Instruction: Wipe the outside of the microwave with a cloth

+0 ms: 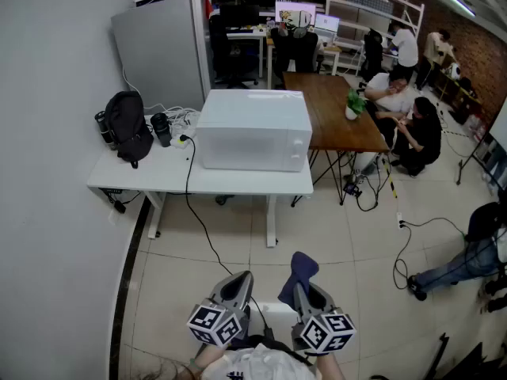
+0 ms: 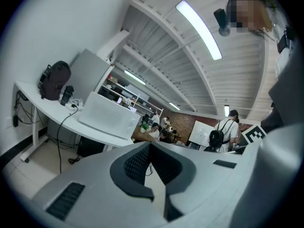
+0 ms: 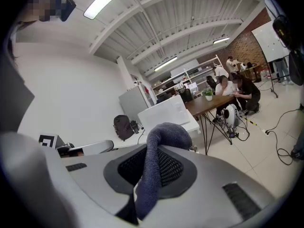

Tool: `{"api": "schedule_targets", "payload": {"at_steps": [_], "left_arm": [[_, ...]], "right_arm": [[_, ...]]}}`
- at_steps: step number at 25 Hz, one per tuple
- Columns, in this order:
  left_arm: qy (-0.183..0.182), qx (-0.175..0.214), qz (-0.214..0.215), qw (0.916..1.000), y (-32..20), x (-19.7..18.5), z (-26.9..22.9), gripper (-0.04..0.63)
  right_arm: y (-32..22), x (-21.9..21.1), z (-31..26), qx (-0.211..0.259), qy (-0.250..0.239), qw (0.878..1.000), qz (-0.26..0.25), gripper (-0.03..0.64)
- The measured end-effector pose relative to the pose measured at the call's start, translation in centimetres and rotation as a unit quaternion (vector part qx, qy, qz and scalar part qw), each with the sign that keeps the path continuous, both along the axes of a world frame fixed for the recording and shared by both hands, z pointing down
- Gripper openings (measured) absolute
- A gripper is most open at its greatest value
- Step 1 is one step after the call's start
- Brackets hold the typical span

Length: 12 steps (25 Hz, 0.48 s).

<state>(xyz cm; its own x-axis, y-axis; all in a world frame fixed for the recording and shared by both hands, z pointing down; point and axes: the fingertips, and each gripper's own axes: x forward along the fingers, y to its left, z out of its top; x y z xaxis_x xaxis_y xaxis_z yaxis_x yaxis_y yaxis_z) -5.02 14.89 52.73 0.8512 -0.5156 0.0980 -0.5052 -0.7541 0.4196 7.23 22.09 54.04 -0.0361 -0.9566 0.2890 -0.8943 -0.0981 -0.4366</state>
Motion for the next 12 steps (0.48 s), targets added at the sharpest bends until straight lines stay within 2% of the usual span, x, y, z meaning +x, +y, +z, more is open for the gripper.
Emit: {"api": "schedule_targets", "payload": {"at_steps": [6, 12], "left_arm": [[0.005, 0.007, 0.028, 0.9996, -8.1, 2.8, 0.1, -0.011], [0.027, 0.037, 0.052, 0.9976, -18.4, 5.7, -3.0, -0.011]], "right_arm": [[-8.1, 2.8, -0.5, 0.010, 0.013, 1.000, 0.024, 0.074], [-16.5, 6.7, -2.5, 0.035, 0.025, 0.997, 0.069, 0.074]]}}
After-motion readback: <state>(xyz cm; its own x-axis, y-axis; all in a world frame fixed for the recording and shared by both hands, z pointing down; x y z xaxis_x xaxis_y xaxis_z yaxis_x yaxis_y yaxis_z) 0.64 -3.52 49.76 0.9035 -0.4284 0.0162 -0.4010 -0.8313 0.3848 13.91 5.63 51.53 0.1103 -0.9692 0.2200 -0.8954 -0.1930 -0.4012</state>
